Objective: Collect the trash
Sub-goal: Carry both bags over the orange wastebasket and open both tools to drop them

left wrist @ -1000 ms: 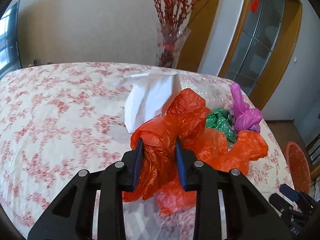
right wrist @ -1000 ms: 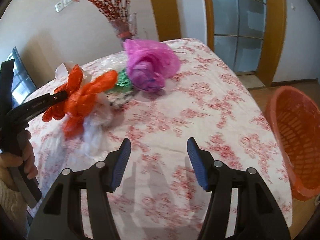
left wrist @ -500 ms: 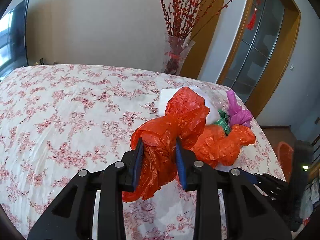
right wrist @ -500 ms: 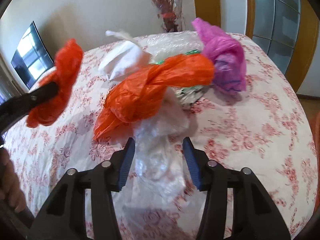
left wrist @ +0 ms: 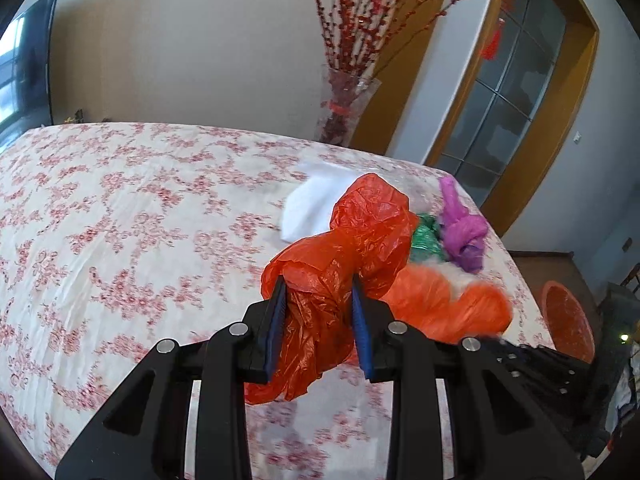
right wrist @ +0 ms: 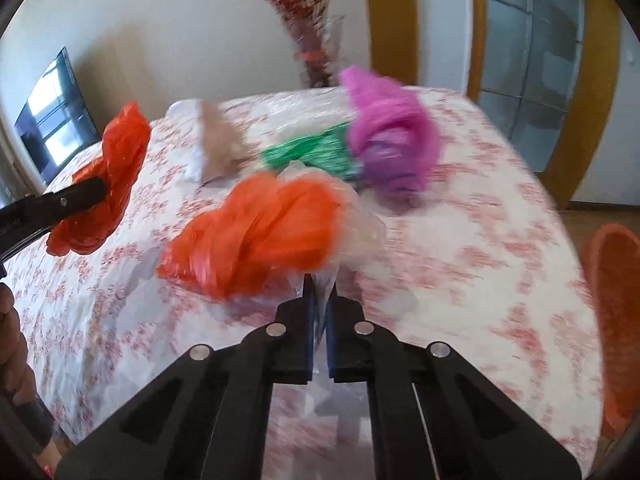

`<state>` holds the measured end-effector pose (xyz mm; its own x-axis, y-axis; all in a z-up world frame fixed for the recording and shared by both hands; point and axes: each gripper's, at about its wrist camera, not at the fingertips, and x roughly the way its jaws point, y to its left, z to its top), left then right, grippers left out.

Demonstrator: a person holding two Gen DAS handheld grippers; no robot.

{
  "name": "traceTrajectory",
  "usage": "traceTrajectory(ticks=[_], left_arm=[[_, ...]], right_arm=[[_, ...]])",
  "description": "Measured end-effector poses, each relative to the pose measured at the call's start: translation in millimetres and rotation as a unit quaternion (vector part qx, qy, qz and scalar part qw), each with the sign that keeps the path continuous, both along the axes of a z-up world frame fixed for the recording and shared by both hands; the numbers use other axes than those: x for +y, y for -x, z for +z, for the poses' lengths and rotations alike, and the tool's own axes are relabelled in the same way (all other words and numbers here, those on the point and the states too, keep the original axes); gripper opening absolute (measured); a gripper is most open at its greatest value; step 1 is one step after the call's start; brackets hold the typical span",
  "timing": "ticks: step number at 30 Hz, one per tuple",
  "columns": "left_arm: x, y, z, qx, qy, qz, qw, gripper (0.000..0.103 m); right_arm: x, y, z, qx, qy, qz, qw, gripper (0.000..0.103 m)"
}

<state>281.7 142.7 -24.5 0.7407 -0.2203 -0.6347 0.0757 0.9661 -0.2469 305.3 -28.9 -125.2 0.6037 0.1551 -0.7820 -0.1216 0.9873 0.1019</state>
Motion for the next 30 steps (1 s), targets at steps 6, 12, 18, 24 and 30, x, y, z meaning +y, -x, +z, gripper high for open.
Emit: traceTrajectory(ticks=[6, 12, 18, 24, 30], left_arm=[[-30.6, 7.0, 6.7, -0.006, 0.004, -0.029, 0.9995, 0.030], [-72.5, 12.4, 12.2, -0.010, 0.010, -0.066, 0.9977, 0.030], [-122.1, 15.0, 13.8, -0.009, 0.019, -0.110, 0.9937, 0.030], [-172.2, 15.0, 10.7, -0.003, 0.029, -0.154, 0.9877, 0.030], [-220.5, 15.0, 10.1, 0.004, 0.047, -0.194, 0.9798, 0.030]], right_arm=[[-56.6, 22.0, 18.6, -0.027, -0.010, -0.056, 0.998, 0.006], [-106.2, 45.2, 35.0, -0.051, -0.014, -0.112, 0.992, 0.006], [-145.2, 68.1, 45.4, -0.070, -0.013, -0.160, 0.985, 0.006], [-181.5, 91.6, 52.5, -0.085, -0.002, -0.207, 0.975, 0.006], [-219.7, 111.3, 54.6, -0.093, 0.001, -0.252, 0.963, 0.006]])
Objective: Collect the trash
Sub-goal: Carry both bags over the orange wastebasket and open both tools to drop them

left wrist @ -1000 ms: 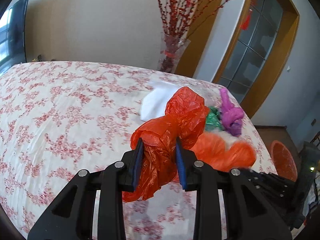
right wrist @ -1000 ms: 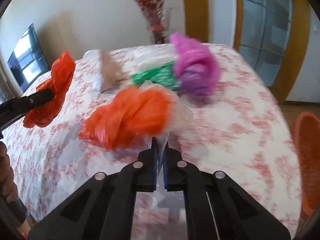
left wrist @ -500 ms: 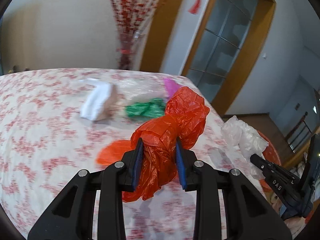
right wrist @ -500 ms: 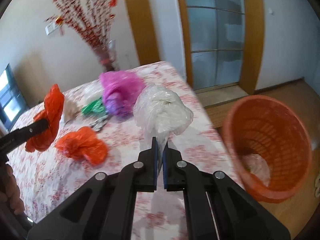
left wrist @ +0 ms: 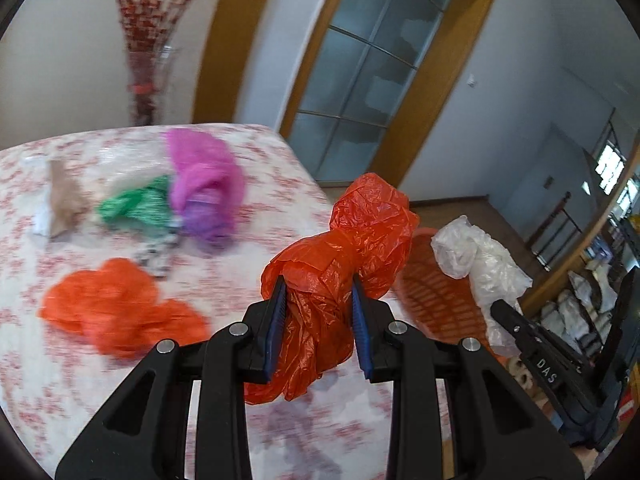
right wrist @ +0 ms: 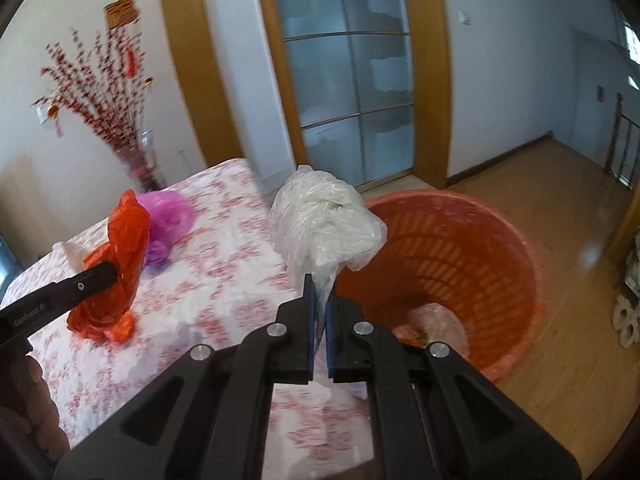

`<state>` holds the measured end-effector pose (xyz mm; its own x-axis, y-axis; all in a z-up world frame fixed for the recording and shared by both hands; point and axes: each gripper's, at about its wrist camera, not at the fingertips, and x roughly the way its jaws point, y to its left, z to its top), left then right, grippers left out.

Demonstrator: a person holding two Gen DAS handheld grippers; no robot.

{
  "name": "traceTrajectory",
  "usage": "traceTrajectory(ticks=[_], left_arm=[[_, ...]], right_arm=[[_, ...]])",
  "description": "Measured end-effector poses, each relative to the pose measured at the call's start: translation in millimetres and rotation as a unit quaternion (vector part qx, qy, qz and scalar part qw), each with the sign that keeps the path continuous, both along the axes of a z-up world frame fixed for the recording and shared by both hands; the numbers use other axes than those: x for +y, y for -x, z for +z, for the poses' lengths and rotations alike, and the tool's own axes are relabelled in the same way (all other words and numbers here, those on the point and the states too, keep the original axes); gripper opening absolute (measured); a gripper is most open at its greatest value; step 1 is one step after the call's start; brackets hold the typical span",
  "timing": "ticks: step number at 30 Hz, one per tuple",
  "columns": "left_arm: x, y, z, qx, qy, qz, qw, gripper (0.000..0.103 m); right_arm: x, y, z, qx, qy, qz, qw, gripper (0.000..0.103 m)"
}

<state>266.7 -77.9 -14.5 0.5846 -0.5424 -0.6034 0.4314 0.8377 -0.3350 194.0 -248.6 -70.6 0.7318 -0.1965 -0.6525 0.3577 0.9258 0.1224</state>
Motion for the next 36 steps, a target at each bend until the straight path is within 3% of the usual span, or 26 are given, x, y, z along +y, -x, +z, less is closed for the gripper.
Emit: traceTrajectory(ticks=[15, 32, 36], left_arm=[[-99.3, 1.5, -6.9, 0.012, 0.012, -0.081, 0.9966, 0.030], [-161.2, 1.4, -24.0, 0.033, 0.004, -0.131, 0.9908, 0.030], [-170.7, -0.5, -30.5, 0.040, -0.002, -0.136, 0.9899, 0.032]], right_arm=[[-72.0, 17.2, -6.3, -0.014, -0.018, -0.078, 0.997, 0.006], [-119.2, 13.8, -29.6, -0.011, -0.047, -0.109, 0.993, 0.006], [-126.2, 13.2, -33.5, -0.015, -0.056, -0.115, 0.992, 0.012]])
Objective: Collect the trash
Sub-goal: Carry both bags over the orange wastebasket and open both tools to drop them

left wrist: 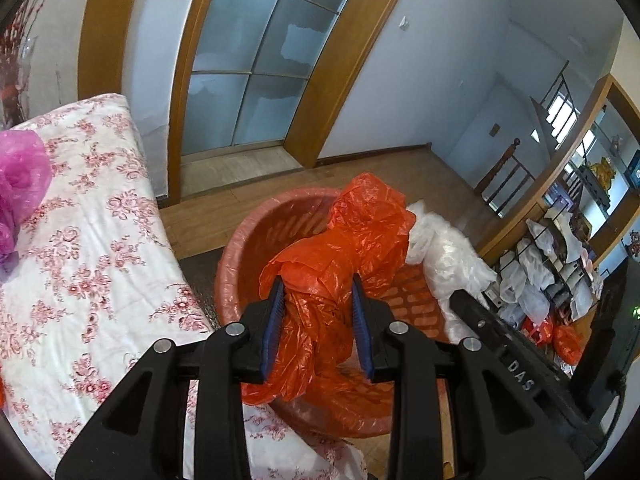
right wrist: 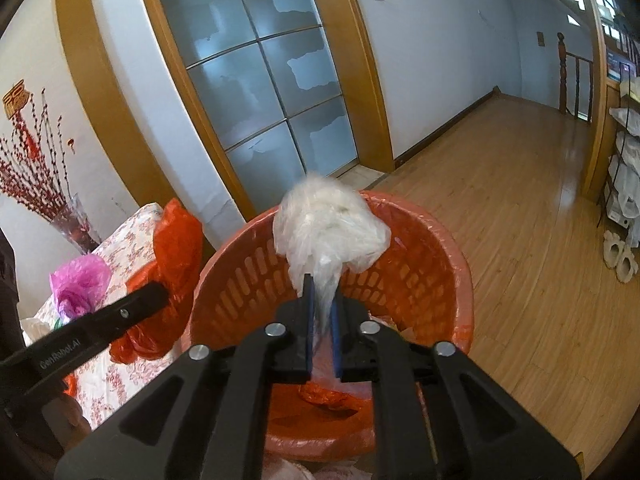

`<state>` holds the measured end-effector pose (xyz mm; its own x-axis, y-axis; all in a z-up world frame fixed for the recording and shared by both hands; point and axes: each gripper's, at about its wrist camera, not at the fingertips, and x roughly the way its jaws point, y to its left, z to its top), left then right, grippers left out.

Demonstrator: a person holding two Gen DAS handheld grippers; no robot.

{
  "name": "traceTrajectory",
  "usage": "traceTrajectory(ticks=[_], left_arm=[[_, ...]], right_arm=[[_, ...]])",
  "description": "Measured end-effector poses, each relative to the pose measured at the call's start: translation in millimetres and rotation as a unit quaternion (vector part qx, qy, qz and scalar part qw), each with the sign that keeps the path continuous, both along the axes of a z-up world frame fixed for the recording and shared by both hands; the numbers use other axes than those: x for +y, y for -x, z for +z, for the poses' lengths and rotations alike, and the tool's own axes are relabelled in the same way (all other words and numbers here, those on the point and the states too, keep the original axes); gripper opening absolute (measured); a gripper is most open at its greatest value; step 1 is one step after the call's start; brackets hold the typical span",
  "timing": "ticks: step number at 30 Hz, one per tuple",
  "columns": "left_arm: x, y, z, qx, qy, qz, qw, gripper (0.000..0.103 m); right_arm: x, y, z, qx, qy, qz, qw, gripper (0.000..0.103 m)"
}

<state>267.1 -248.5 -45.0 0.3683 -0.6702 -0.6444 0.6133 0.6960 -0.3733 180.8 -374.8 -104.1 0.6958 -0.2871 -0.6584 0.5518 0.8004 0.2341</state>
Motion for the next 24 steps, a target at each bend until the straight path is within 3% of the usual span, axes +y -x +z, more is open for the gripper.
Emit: traceTrajectory(ticks=[5, 7, 14, 24], left_arm=[[0.5, -3.8, -9.3, 0.010, -0.013, 0.009, 0.9998, 0.046], [5.8, -5.4, -10.9, 0.011, -0.019, 0.017, 0.9996, 0.048], [43.0, -9.3, -13.0, 0.001, -0.043, 0.056, 0.9975, 0.052], [110.5, -9.5, -11.3, -0.014, -0.070, 0.113, 0.9910, 0.054]], right_arm=[[-5.2, 0.9, -4.6, 0.003, -0.007, -0.010, 1.000, 0.030], [-5.4, 1.0, -5.0, 0.004, -0.007, -0.011, 1.000, 0.033], [0.4, 0.8, -4.5, 0.007, -0.005, -0.006, 1.000, 0.042], [42.3, -13.6, 4.3, 0.008, 0.004, 0.037, 0.999, 0.053]])
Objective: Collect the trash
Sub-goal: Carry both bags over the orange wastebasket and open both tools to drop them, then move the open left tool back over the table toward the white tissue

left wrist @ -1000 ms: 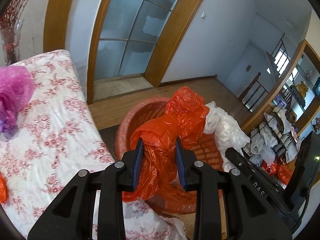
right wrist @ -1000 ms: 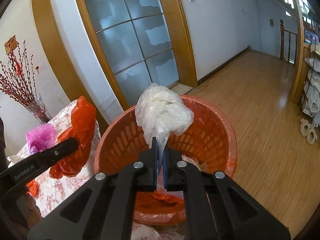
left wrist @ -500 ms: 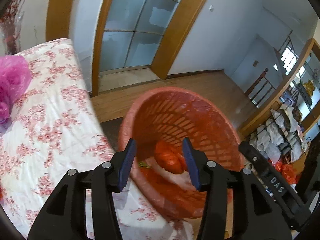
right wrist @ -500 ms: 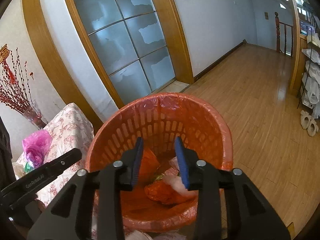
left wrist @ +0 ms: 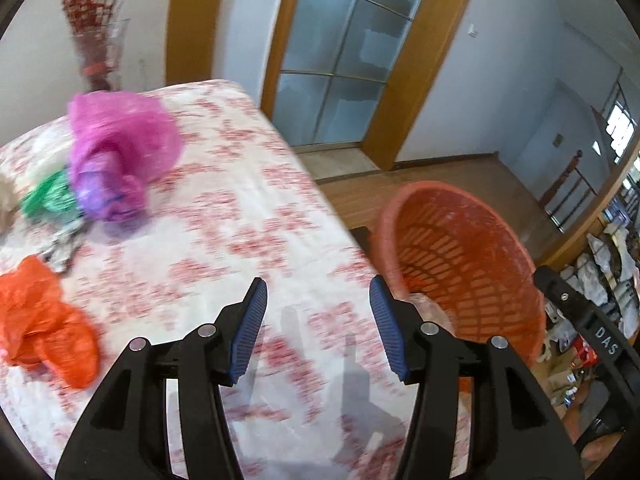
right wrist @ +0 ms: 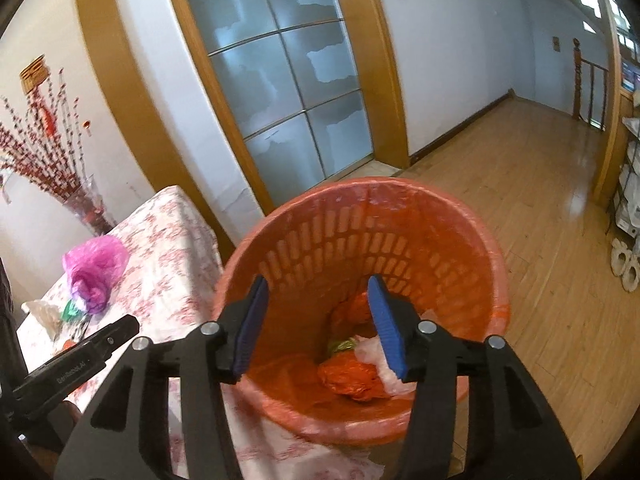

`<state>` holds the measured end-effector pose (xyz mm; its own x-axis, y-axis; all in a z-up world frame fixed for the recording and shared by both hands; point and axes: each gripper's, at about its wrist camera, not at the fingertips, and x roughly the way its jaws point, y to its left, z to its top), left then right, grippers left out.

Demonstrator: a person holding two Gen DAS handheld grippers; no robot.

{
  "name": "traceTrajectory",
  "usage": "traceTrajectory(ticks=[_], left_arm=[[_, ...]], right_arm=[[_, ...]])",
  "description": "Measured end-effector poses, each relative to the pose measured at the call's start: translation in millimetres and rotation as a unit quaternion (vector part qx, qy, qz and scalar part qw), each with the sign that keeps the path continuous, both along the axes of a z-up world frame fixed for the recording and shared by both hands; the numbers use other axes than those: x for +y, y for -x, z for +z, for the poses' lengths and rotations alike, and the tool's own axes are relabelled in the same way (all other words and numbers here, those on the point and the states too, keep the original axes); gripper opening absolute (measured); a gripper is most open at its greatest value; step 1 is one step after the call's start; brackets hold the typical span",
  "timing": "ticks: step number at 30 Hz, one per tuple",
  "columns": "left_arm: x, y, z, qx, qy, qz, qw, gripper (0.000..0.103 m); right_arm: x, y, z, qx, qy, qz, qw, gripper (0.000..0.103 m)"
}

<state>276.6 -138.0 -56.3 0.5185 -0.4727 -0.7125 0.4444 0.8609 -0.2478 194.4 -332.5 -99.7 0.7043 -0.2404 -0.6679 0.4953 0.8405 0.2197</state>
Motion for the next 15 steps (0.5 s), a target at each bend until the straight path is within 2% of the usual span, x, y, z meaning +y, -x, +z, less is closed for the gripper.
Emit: traceTrajectory(ticks=[15], left_arm=[[89.7, -9.0, 9.4, -0.009, 0.000, 0.092, 0.9957, 0.054]], right_arm=[[76.2, -20.2, 11.4, 0.008, 0.018, 0.086, 0.996, 0.054]])
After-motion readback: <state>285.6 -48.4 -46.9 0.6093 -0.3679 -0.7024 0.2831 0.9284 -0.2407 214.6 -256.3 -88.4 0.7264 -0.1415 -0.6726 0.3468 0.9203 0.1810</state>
